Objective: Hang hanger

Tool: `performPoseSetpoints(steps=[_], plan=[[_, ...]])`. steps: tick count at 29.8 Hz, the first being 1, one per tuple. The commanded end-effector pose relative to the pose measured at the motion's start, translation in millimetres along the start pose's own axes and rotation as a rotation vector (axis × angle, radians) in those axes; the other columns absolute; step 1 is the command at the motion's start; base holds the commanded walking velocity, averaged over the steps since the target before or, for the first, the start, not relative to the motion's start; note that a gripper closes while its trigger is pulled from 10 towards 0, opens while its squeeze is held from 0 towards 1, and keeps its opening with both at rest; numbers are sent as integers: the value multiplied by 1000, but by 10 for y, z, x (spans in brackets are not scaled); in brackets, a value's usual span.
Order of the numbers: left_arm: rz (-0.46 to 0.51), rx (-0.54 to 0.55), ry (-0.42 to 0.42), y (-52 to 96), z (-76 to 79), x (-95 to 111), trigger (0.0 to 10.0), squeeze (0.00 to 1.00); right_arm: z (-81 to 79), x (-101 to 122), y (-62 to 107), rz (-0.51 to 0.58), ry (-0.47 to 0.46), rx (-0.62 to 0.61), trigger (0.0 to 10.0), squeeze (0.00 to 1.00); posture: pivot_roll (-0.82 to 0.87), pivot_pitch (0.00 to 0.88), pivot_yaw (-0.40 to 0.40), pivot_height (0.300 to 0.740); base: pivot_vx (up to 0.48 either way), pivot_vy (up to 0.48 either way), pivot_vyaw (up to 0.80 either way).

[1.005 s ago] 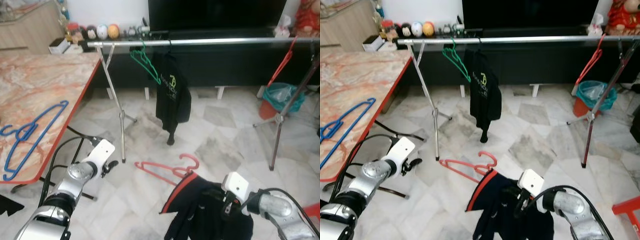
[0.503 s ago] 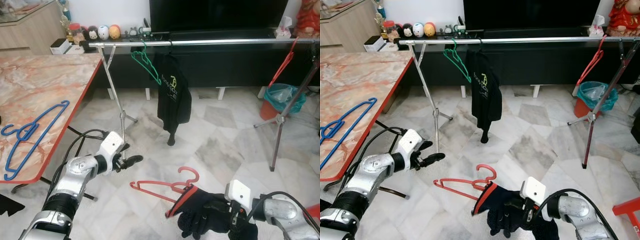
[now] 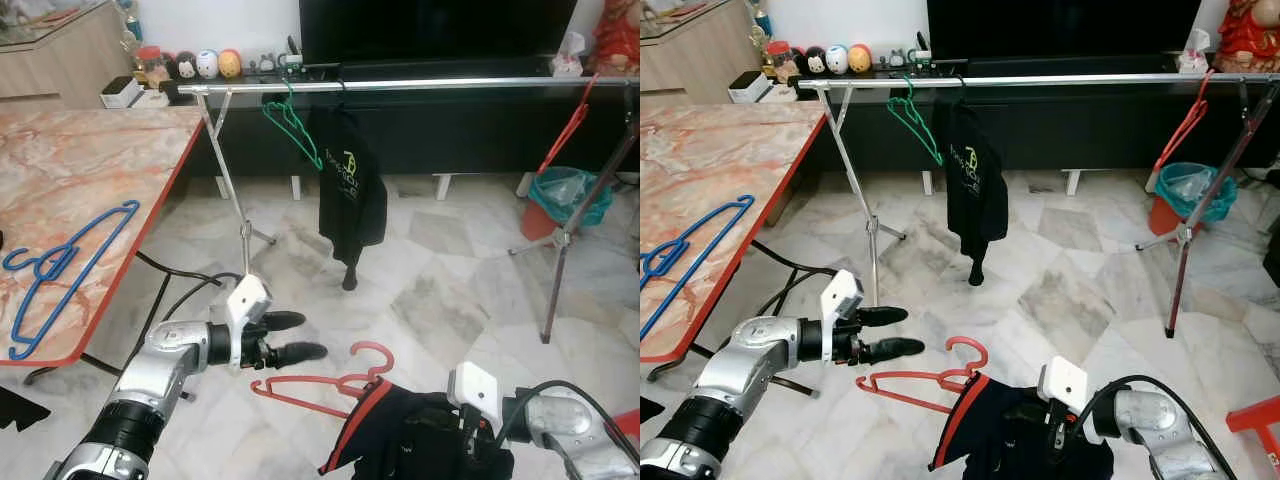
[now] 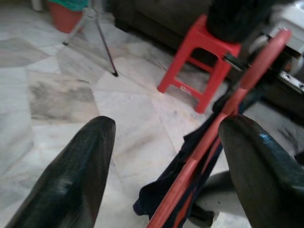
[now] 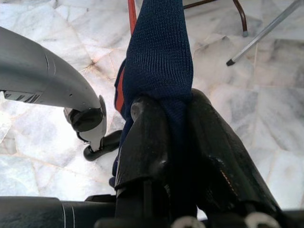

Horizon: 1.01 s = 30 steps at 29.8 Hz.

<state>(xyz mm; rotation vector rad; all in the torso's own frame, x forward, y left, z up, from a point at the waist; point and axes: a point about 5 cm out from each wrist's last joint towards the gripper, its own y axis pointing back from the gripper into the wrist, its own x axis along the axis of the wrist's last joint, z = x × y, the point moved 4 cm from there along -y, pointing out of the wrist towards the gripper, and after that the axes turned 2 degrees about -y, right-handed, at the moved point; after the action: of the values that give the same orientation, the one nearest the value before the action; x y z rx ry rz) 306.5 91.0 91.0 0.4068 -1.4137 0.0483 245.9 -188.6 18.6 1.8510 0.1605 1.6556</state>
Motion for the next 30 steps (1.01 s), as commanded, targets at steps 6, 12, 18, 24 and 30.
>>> performPoseSetpoints(steps=[6, 12, 18, 24, 30], plan=[[-50, -63, -44, -109, 124, -15, 10000, 1000, 59, 299, -44, 67, 88, 14, 10000, 0, -63, 0, 47, 740, 0, 0, 0], [-85, -72, -95, -205, 139, -11, 10000, 0, 80, 402, -72, 86, 117, 23, 10000, 0, -62, 0, 51, 740, 0, 0, 0], [-72, -86, -108, -262, 166, 38, 10000, 0, 65, 469, -90, 97, 133, 40, 10000, 0, -63, 0, 48, 740, 0, 0, 0], [-78, -102, -108, -284, 205, 24, 9961, 0, 62, 493, -87, 100, 138, 46, 10000, 0, -63, 0, 46, 740, 0, 0, 0], [-92, -114, -112, -284, 221, 5, 0, 0, 61, 502, -78, 98, 140, 49, 10000, 0, -63, 0, 45, 740, 0, 0, 0]])
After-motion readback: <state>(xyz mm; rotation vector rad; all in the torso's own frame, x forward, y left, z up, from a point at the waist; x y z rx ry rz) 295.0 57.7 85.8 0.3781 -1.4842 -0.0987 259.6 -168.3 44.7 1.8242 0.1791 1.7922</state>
